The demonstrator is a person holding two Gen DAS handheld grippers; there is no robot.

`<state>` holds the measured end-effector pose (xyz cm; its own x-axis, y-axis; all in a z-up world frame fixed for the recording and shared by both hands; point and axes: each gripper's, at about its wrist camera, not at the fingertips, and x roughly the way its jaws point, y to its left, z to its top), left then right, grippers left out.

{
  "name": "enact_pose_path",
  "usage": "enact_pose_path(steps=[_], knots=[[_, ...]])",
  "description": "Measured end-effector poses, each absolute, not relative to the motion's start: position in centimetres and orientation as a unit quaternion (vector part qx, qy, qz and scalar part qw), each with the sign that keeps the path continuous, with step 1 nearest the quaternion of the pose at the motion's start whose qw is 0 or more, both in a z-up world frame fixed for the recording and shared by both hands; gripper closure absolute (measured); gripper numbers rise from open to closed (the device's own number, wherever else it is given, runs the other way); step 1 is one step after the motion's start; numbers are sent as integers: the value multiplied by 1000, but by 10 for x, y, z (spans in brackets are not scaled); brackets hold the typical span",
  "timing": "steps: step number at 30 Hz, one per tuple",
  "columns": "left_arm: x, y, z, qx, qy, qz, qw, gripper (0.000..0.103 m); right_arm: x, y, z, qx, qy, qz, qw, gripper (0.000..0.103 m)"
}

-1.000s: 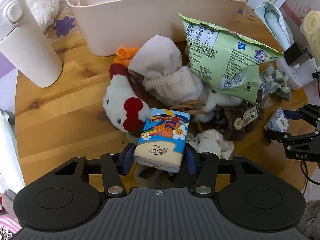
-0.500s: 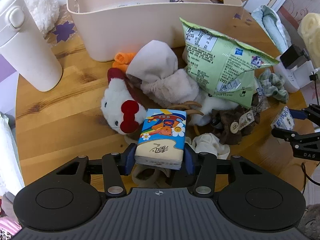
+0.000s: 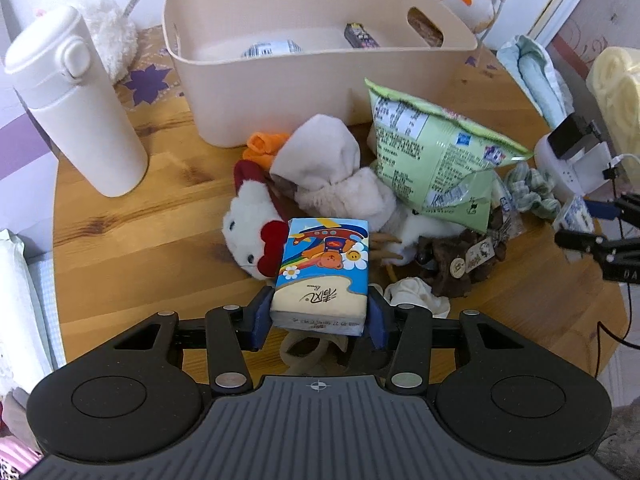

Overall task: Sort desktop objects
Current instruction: 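Carry both tissue packs into the beige basket and open both grippers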

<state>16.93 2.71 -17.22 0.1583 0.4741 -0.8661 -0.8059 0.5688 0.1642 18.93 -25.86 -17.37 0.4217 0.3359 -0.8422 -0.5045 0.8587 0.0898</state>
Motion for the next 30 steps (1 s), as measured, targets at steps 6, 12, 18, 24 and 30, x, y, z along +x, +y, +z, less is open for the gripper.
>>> enact_pose_path(steps=[6, 12, 18, 24, 30], knots=[[169, 23, -143, -143, 452, 445, 760, 55, 207, -259, -147, -86, 444, 257, 854, 43], [181, 34, -114, -123, 425, 452, 774, 54, 233, -248, -126, -111, 409, 260, 867, 43], [194, 52, -95, -93, 415, 462, 778, 54, 256, -231, -106, -137, 371, 261, 880, 43], [208, 74, -79, -78, 398, 475, 781, 54, 277, -208, -91, -162, 345, 276, 882, 43], [226, 96, -78, -72, 386, 490, 778, 54, 296, -183, -88, -175, 332, 286, 882, 43]])
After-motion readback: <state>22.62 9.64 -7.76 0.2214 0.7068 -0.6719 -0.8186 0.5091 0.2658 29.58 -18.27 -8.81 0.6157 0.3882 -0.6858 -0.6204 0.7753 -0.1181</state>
